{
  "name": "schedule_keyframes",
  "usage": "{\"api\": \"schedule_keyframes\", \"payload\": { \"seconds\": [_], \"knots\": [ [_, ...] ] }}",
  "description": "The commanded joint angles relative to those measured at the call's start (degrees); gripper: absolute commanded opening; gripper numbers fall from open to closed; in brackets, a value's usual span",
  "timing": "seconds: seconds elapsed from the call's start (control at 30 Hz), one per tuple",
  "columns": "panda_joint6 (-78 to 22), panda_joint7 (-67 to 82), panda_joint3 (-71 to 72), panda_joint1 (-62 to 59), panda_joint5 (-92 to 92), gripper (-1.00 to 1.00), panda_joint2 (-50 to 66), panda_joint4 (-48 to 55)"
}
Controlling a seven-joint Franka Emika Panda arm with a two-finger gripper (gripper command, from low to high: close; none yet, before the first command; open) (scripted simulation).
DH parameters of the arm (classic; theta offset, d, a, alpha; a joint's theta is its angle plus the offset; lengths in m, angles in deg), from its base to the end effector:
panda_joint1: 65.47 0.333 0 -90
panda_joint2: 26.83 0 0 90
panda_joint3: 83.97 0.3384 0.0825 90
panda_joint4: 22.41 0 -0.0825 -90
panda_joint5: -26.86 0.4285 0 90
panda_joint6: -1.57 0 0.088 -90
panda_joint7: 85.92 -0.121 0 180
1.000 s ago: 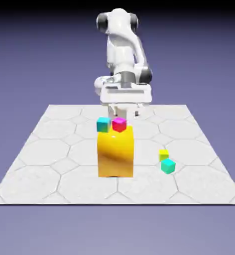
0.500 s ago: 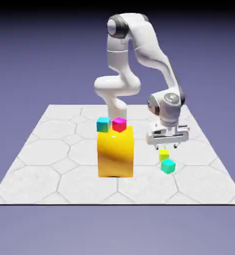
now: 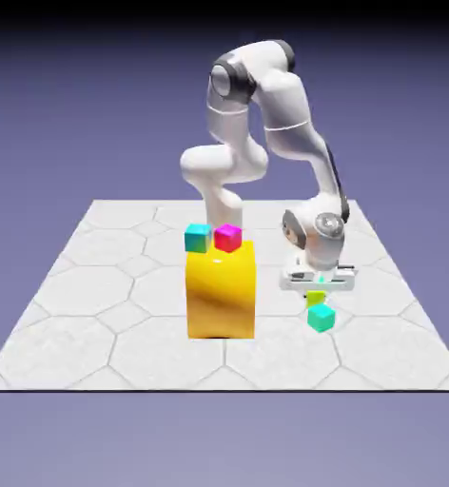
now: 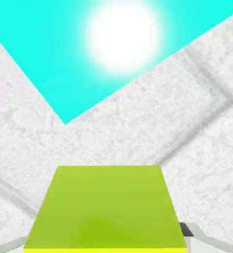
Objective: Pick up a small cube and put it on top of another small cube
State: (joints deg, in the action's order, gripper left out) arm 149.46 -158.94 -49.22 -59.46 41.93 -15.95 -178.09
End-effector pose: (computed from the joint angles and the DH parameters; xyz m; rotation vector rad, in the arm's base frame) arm 0.2741 0.2586 0.1226 2.7273 -1.1532 -0.5153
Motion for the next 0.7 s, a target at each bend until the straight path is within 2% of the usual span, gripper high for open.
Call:
{"api": "schedule_keyframes", "payload": {
  "seconds": [0.0, 0.1, 0.33, 0.53, 0.57, 0.67],
  "knots": [
    [-2.1, 0.6, 1.1, -1.1, 1.0, -1.0, -2.1, 0.1],
    [-5.6, 1.8, 3.0, -2.9, 2.7, -1.0, -5.5, 0.2],
    [-16.8, -5.2, 2.2, -11.3, -0.9, -1.0, -4.3, 13.5],
    [-5.0, -8.4, -1.1, -7.1, -5.6, -1.0, 5.7, 11.1],
    [-5.0, -8.4, -1.1, -7.1, -5.6, 1.0, 5.7, 11.1],
    [-9.9, -7.1, 0.3, -8.9, -3.7, 1.0, 1.6, 12.1]
  ]
}}
